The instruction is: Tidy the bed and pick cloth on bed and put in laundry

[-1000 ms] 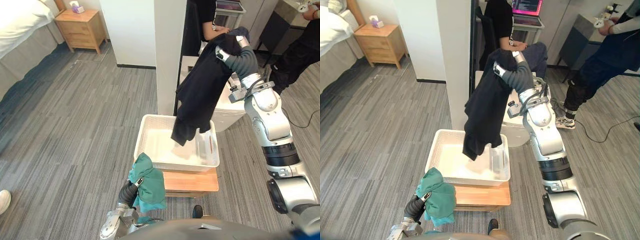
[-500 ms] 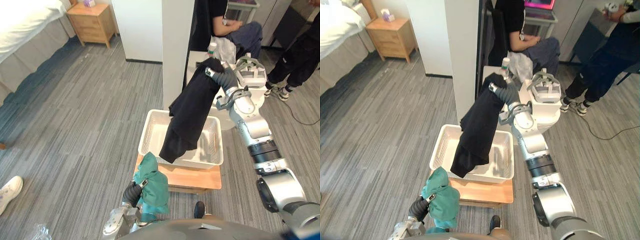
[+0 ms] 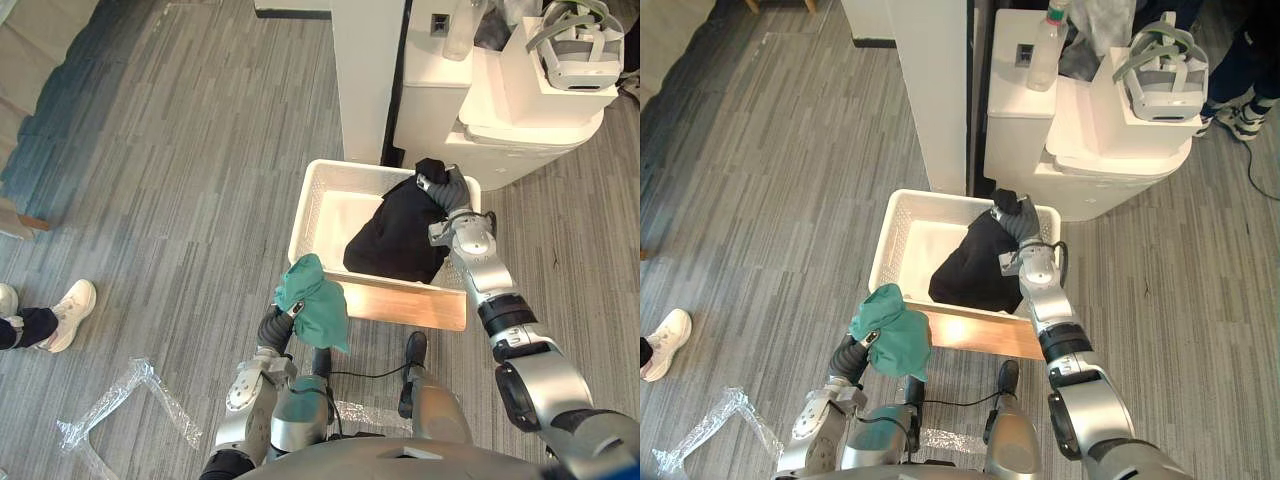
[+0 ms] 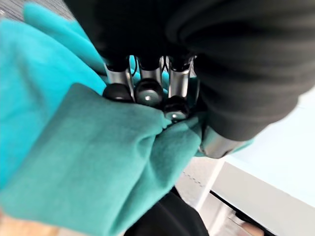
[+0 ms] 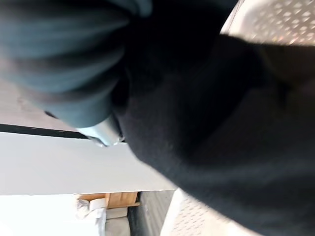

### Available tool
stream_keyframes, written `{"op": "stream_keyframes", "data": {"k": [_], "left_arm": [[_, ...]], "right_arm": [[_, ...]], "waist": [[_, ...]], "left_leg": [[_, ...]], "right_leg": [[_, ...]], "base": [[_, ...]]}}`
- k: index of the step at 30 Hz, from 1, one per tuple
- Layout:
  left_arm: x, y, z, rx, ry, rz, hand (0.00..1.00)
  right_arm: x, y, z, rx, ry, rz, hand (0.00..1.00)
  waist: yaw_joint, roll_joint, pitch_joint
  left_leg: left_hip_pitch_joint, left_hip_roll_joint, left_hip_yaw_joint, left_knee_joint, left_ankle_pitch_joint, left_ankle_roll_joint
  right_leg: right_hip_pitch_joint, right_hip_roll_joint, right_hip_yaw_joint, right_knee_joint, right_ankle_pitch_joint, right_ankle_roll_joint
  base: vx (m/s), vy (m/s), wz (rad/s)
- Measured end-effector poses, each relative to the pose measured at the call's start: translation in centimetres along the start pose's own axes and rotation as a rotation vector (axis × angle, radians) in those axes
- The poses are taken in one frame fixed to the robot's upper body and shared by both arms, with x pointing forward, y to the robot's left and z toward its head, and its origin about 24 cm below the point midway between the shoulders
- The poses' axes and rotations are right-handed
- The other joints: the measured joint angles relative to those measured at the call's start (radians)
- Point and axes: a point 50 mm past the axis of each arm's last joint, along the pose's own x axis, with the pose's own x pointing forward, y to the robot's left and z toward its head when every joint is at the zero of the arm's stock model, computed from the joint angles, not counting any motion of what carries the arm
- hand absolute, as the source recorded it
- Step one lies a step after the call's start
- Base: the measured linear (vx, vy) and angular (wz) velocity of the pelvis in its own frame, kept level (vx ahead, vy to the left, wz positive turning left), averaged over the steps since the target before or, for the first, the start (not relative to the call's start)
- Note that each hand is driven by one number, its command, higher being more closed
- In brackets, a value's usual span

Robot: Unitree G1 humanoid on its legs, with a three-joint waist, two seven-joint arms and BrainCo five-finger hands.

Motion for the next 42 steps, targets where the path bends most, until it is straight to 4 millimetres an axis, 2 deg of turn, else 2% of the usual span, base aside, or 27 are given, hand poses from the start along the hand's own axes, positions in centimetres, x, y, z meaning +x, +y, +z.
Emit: {"op": "stream_keyframes", "data": {"k": [5,7,11,13,16,19,24,29,32,35,37,42], "left_arm": [[0.0,-0.2,0.5,-0.005,-0.025,-0.010,1.00],[-0.1,-0.2,0.8,-0.012,-0.040,-0.009,1.00],[0.0,-0.8,1.8,-0.012,-0.091,-0.035,1.00],[-0.5,-0.8,2.2,-0.011,-0.123,-0.024,1.00],[-0.7,-0.5,2.3,-0.012,-0.135,0.011,1.00],[-0.7,-0.7,2.9,-0.013,-0.161,0.007,1.00],[-0.3,-1.7,5.7,-0.017,-0.293,-0.040,1.00],[-0.5,-3.2,8.7,-0.020,-0.443,-0.087,1.00],[-1.1,-3.8,10.9,-0.024,-0.583,-0.077,1.00],[-1.2,-3.3,12.3,0.009,-0.663,-0.017,1.00],[-0.9,-2.9,13.4,0.015,-0.707,0.030,1.00],[-0.2,-3.3,14.9,0.077,-0.766,0.069,1.00]], "right_arm": [[-3.3,1.8,-3.6,-0.088,0.073,0.026,0.00],[-5.4,3.1,-5.0,-0.213,0.052,0.074,0.00],[-8.5,5.1,-6.4,-0.363,-0.005,0.102,0.00],[-10.2,5.7,-6.7,-0.419,-0.037,0.057,0.00],[-11.5,5.8,-7.3,-0.503,-0.057,0.011,0.00],[-11.9,5.6,-7.3,-0.558,-0.079,-0.027,0.00],[-12.6,5.5,-7.7,-0.593,-0.061,-0.066,0.00],[-13.4,5.3,-8.5,-0.566,0.018,-0.088,0.00],[-14.0,4.6,-9.8,-0.369,0.212,-0.110,0.00],[-15.8,3.6,-12.1,-0.215,0.414,-0.137,0.00],[-17.8,2.8,-14.0,-0.134,0.556,-0.175,0.00],[-21.5,1.4,-16.0,-0.102,0.698,-0.239,0.00]], "waist": [[-0.021,0.000,0.000],[-0.023,-0.004,-0.002],[-0.026,-0.018,-0.023],[-0.026,-0.028,-0.061],[-0.029,-0.042,-0.118],[-0.032,-0.045,-0.132],[-0.048,-0.051,-0.156],[-0.051,-0.052,-0.180],[-0.051,-0.051,-0.202],[-0.074,-0.044,-0.228],[-0.090,-0.041,-0.230],[-0.116,-0.038,-0.233]], "left_leg": [[0.032,0.002,0.009,-0.006,0.000,0.001],[0.066,0.006,0.016,-0.038,-0.003,0.004],[0.078,0.009,0.019,-0.039,-0.003,0.004],[0.088,0.015,0.021,-0.054,-0.002,0.004],[0.097,0.019,0.030,-0.062,-0.004,0.000],[0.122,0.024,0.044,-0.071,-0.007,-0.005],[0.145,0.026,0.047,-0.076,-0.010,-0.008],[0.156,0.030,0.048,-0.078,-0.010,-0.008],[0.160,0.033,0.069,-0.069,-0.019,-0.008],[0.164,0.032,0.070,-0.069,-0.019,-0.008],[0.181,0.032,0.076,-0.069,-0.020,-0.009],[0.210,0.035,0.124,-0.070,-0.026,-0.010]], "right_leg": [[0.024,-0.003,-0.002,0.006,-0.001,0.001],[0.048,0.001,-0.002,-0.010,-0.004,0.005],[0.076,0.007,-0.002,-0.042,-0.003,0.006],[0.094,0.017,-0.002,-0.068,0.004,0.004],[0.105,0.028,0.000,-0.087,0.008,0.000],[0.118,0.034,0.014,-0.088,0.010,0.000],[0.130,0.038,0.015,-0.088,0.010,0.000],[0.139,0.039,0.017,-0.089,0.010,0.000],[0.142,0.041,0.037,-0.089,0.010,0.000],[0.145,0.040,0.039,-0.089,0.011,0.000],[0.158,0.042,0.042,-0.090,0.012,0.000],[0.161,0.050,0.080,-0.095,0.022,-0.002]], "base": [[-0.01,-0.001,-0.01],[-0.04,-0.012,-0.07],[-0.06,-0.026,0.01],[-0.01,-0.036,-0.05],[0.04,-0.018,-0.07],[0.03,-0.002,-0.14],[0.04,0.005,-0.03],[-0.01,-0.001,-0.01],[-0.06,-0.009,-0.14],[-0.02,-0.004,-0.05],[-0.04,-0.007,-0.07],[-0.04,-0.004,-0.25]]}}
